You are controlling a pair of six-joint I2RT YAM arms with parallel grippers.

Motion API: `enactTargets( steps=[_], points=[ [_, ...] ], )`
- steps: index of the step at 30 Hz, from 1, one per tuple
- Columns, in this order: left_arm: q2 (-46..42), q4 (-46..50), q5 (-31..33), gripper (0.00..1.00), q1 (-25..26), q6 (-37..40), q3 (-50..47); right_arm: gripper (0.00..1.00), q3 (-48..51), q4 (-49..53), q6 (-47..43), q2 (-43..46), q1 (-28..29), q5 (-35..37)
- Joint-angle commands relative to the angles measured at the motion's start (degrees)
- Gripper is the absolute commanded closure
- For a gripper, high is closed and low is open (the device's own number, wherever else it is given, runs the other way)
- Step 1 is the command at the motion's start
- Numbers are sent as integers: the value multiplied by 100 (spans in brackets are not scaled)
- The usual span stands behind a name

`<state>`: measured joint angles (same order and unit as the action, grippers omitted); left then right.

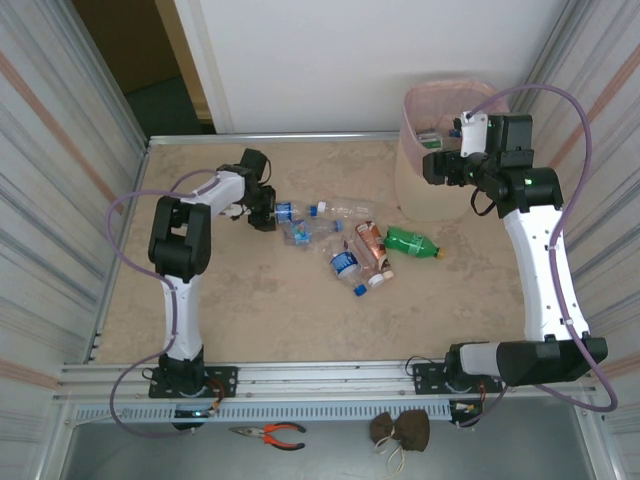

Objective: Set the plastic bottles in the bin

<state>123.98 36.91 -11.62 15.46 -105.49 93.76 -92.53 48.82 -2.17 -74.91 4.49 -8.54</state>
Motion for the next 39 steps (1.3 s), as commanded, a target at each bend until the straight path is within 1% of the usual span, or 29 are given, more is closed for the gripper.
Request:
enactTargets(
  steps=[1, 7, 8, 11, 14, 17, 22, 24, 30, 32, 34, 39],
  points=[
    [-18, 30, 49, 45, -52, -85, -13, 19, 16, -99, -141, 31, -2, 89],
    [-359, -90, 144, 47, -148, -14, -266, 19, -53, -40, -128, 102, 54, 124],
    [-586, -117, 183, 47, -165, 40, -300, 20, -73, -27, -130, 116, 75, 139],
    [-974, -157, 354, 48, -221, 307, -437, 20, -94, 12, -119, 180, 131, 171],
    [-1376, -318, 464, 49, -276, 759, -580, 20, -60, 0, -76, 275, 181, 159],
    [-1746, -484, 473, 49, -314, 1512, -604, 20, 22, -65, 2, 367, 231, 31],
    [-2454, -973, 429, 49, -316, 3039, -751, 20, 208, -257, 155, 578, 374, -361],
    [-2880, -1516, 305, 50, -316, 3739, -1007, 20, 326, -396, 244, 692, 427, -556],
    [-4273, -2651, 197, 53, -148, 5482, -1826, 20, 757, -953, 384, 1079, 684, -1376],
    [-4756, -3010, -158, 53, -111, 6031, -2109, 19, 965, -1240, 400, 1241, 859, -1794],
    [-5152, -3328, -566, 52, -97, 6365, -2362, 19, 1139, -1550, 451, 1379, 1062, -2074],
    [-5865, -4091, -2030, 47, -84, 7163, -2840, 19, 1504, -2377, 740, 1525, 1772, -2568]
  ],
)
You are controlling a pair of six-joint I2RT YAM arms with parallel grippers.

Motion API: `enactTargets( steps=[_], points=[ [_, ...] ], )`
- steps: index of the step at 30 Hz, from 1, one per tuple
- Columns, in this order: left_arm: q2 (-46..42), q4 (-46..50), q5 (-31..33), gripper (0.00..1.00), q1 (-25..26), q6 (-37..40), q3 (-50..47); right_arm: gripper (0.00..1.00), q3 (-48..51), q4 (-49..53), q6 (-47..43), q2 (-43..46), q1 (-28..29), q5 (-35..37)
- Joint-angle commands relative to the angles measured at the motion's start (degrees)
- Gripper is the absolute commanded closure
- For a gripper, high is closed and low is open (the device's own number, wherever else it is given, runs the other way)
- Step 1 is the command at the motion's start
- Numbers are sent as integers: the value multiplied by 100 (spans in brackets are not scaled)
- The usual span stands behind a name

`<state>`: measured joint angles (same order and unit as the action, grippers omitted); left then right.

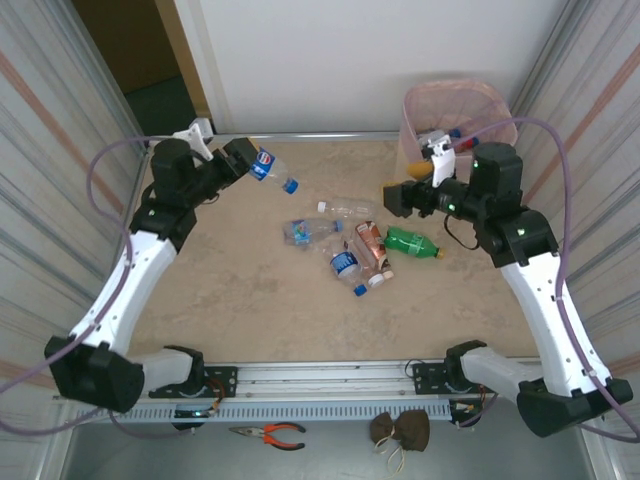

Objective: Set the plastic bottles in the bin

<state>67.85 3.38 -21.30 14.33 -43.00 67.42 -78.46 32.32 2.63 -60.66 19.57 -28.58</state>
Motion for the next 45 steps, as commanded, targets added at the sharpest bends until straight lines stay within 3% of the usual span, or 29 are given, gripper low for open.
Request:
enactTargets(
  steps=[1, 11, 19, 25, 29, 45],
  points=[
    [-354, -838, -1284, 48, 46, 1018, -268, 19, 116, -818, 301, 91, 409, -611],
    [-990, -984, -3084, 49, 586, 2454, -175, 17, 26, -1214, 284, -171, 1522, -1138],
    [-1001, -996, -3703, 51, 1222, 2957, 28, 14, -200, -1385, 312, -425, 1985, -1240],
    [-892, -729, -3787, 52, 1663, 3352, 288, 15, -258, -1530, 366, -568, 2212, -1735],
    [-815, -701, -3768, 52, 1745, 3386, 368, 16, -269, -1458, 216, -627, 2419, -1681],
    [-749, -727, -3720, 51, 1897, 3440, 395, 42, -302, -1529, 230, -783, 2640, -1687]
  ],
)
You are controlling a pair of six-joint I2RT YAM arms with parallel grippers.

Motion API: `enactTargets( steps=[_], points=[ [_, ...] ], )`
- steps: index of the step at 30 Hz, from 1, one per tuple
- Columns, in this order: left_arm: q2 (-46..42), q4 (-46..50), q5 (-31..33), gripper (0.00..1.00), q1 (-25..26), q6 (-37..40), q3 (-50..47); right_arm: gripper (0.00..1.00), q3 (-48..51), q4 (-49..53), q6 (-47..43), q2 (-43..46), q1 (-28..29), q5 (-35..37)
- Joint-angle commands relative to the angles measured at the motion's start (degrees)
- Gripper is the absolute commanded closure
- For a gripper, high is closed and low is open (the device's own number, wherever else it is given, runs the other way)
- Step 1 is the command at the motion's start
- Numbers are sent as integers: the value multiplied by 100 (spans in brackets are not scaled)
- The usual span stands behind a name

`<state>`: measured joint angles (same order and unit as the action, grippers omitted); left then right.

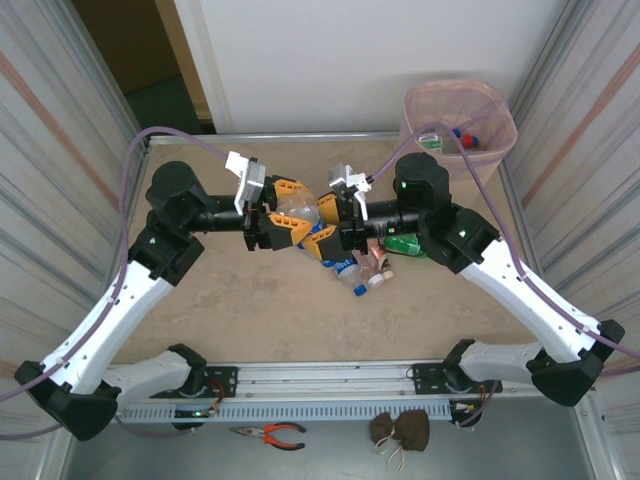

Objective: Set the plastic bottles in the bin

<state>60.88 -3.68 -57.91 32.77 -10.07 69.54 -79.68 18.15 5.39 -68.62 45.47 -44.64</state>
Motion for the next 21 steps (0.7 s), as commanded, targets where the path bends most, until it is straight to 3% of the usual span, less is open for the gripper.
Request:
enactTargets(
  steps=[1, 11, 17, 21],
  points=[
    [-60, -18, -36, 51, 49, 154, 175, 44, -179, -108, -48, 17, 51, -71],
    [-177, -64, 316, 39, 49, 152, 77, 54, -229, 0, -135, 18, 50, -54],
    [-601, -106, 1000, 25, 51, 288, -182, 54, -340, 230, -216, 57, -101, 179],
    [-922, -56, 1628, 21, 48, 437, -405, 54, -377, 349, -149, 123, -472, 299]
  ],
)
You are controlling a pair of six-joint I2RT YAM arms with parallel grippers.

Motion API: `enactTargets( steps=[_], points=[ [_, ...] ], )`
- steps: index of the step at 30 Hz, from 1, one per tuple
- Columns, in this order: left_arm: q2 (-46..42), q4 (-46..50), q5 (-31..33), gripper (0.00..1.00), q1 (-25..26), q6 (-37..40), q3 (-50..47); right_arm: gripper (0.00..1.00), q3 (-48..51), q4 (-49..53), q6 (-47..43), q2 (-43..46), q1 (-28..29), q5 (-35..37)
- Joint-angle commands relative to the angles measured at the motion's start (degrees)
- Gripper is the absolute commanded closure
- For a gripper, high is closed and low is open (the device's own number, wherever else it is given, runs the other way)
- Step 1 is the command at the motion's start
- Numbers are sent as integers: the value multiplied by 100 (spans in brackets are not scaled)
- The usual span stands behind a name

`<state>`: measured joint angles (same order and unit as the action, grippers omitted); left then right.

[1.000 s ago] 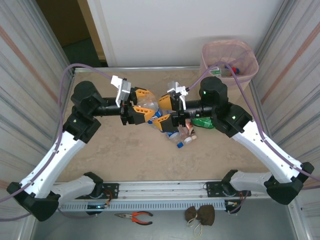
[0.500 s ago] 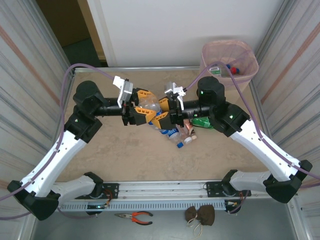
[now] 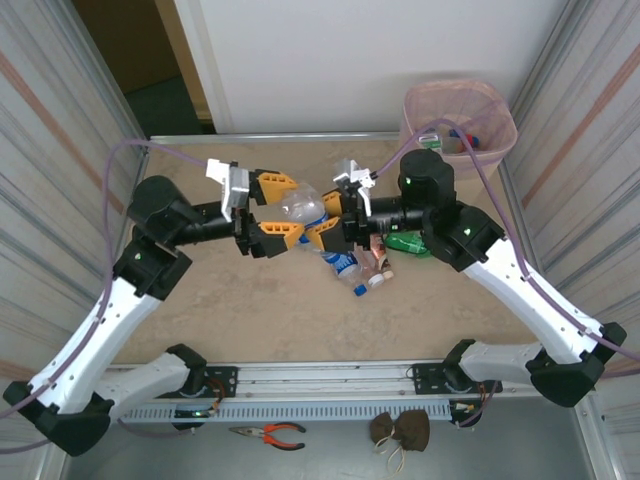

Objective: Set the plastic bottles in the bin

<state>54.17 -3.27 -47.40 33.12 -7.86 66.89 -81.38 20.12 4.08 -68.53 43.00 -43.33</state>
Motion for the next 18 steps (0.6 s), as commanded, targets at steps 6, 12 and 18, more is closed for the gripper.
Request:
enactTargets(
  steps=[6, 12, 18],
  points=[
    [-554, -106, 1090, 20, -33, 230, -449, 54, -351, 320, 335, 183, -1193, 467],
    [-528, -241, 1249, 20, -50, 102, -578, 53, -687, 754, 524, 69, -2314, 1066],
    [-340, -381, 1154, 20, -43, -23, -581, 54, -1176, 1022, 590, -311, -3394, 1821]
  ],
)
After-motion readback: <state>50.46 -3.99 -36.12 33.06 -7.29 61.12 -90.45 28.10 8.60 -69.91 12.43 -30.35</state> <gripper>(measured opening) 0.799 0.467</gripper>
